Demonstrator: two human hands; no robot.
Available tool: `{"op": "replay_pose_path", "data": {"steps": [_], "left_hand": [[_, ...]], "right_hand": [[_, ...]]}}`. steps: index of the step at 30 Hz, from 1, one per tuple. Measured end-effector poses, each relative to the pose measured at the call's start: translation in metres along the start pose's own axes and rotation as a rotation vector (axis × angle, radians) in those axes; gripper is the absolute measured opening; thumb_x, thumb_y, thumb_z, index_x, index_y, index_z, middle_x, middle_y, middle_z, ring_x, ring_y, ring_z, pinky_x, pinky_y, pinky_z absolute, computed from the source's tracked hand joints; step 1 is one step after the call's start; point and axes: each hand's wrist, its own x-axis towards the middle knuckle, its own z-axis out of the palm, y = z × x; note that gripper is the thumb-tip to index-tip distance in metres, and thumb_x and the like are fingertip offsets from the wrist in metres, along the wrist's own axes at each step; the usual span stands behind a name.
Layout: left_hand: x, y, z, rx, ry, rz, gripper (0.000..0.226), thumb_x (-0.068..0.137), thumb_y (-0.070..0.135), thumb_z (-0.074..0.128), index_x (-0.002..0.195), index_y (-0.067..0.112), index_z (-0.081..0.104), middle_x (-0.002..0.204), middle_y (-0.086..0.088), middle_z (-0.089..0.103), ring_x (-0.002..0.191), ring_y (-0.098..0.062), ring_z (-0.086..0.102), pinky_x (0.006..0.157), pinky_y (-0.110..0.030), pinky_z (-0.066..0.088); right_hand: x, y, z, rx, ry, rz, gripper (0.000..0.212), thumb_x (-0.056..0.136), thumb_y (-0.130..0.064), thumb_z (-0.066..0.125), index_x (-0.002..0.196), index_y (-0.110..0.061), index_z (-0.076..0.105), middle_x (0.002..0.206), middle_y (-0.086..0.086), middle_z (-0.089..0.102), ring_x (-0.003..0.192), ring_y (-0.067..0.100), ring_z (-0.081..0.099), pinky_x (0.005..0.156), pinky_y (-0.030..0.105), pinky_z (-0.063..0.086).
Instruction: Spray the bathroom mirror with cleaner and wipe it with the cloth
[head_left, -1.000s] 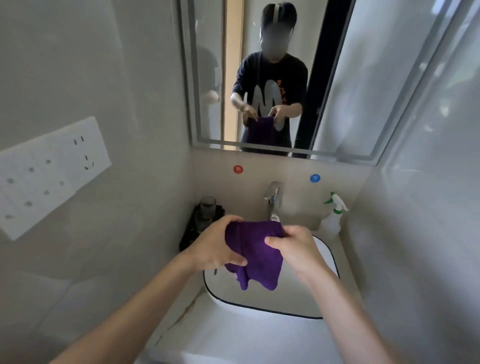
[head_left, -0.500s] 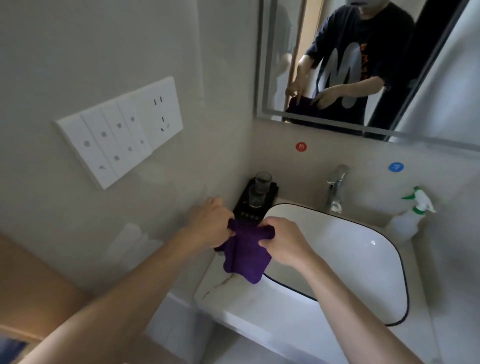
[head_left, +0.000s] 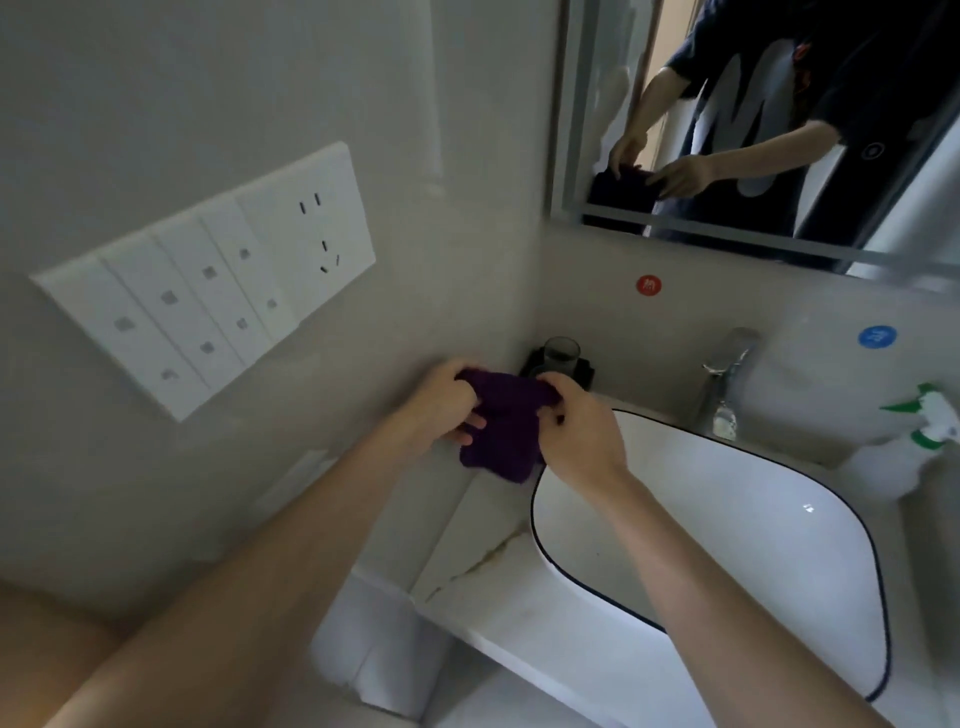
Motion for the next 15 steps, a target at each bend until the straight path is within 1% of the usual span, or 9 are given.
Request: {"op": "replay_pose_path", "data": {"steps": [3,5,8,9,10,12,13,14,15], "left_hand": [[0.003,-0.007,0.006,-0.079,0.051,-0.003,0.049,0.088,-0.007,0.037,0.12,0.022,0.061,0.099,-0.005,0.069,0.08,-0.02,0.068,0.049,-0.023,0.041],[0.012,-0.028,0.015,-0.1,0.065,-0.047,0.049,0.088,-0.007,0.039,0.121,0.021,0.063,0.104,-0.009,0.07,0.085,-0.021,0.067,0.05,-0.024,0.039],[0.023,-0.075,0.036,-0.093,0.027,-0.178,0.046,0.094,-0.004,0.041,0.13,0.018,0.059,0.113,-0.012,0.068,0.084,-0.021,0.065,0.051,-0.026,0.04],[0.025,-0.091,0.043,-0.08,0.002,-0.235,0.043,0.095,-0.003,0.042,0.129,0.019,0.056,0.11,-0.01,0.066,0.085,-0.021,0.064,0.054,-0.027,0.043],[0.026,-0.11,0.05,-0.059,-0.034,-0.29,0.037,0.096,-0.003,0.043,0.122,0.02,0.056,0.103,-0.007,0.064,0.084,-0.021,0.062,0.058,-0.029,0.046],[0.026,-0.145,0.058,-0.011,-0.12,-0.378,0.026,0.098,-0.002,0.043,0.101,0.02,0.055,0.09,-0.001,0.056,0.078,-0.016,0.057,0.066,-0.031,0.05],[0.025,-0.161,0.061,0.035,-0.163,-0.427,0.023,0.098,-0.001,0.043,0.104,0.018,0.056,0.092,-0.001,0.056,0.078,-0.016,0.057,0.067,-0.03,0.05],[0.023,-0.175,0.062,0.072,-0.203,-0.46,0.026,0.098,0.002,0.045,0.117,0.016,0.056,0.098,-0.003,0.058,0.082,-0.016,0.058,0.066,-0.028,0.05],[0.021,-0.185,0.062,0.111,-0.243,-0.487,0.031,0.099,0.005,0.046,0.127,0.015,0.054,0.106,-0.006,0.058,0.085,-0.017,0.059,0.065,-0.027,0.05]], "right_hand": [[-0.012,0.012,0.019,0.034,-0.015,-0.042,0.063,0.093,-0.01,0.051,0.152,-0.029,0.039,0.119,0.004,0.071,0.098,0.028,0.066,0.07,0.032,0.045],[-0.029,0.021,0.041,0.031,-0.085,0.01,0.076,0.092,-0.01,0.05,0.16,-0.031,0.023,0.14,0.004,0.059,0.105,0.027,0.064,0.072,0.033,0.046],[-0.062,0.038,0.086,-0.058,-0.296,0.144,0.089,0.089,-0.012,0.048,0.162,-0.033,0.002,0.165,0.005,0.03,0.116,0.029,0.062,0.081,0.039,0.054],[-0.073,0.046,0.102,-0.098,-0.379,0.197,0.091,0.088,-0.013,0.048,0.162,-0.03,-0.003,0.165,0.006,0.029,0.123,0.029,0.059,0.084,0.038,0.053],[-0.084,0.055,0.117,-0.13,-0.476,0.25,0.092,0.089,-0.014,0.048,0.162,-0.027,-0.006,0.16,0.008,0.037,0.124,0.028,0.059,0.084,0.037,0.053],[-0.103,0.072,0.142,-0.205,-0.716,0.336,0.085,0.092,-0.018,0.05,0.162,-0.017,0.003,0.138,0.01,0.058,0.115,0.028,0.063,0.082,0.036,0.052],[-0.113,0.076,0.149,-0.249,-0.833,0.37,0.073,0.093,-0.02,0.05,0.158,-0.01,0.02,0.131,0.011,0.062,0.115,0.029,0.064,0.083,0.036,0.052],[-0.122,0.082,0.156,-0.272,-0.931,0.394,0.056,0.092,-0.021,0.05,0.146,-0.006,0.04,0.125,0.011,0.065,0.114,0.029,0.065,0.082,0.035,0.052],[-0.127,0.085,0.159,-0.284,-0.997,0.403,0.039,0.091,-0.02,0.05,0.127,-0.005,0.053,0.115,0.01,0.066,0.108,0.029,0.066,0.076,0.032,0.05]]}}
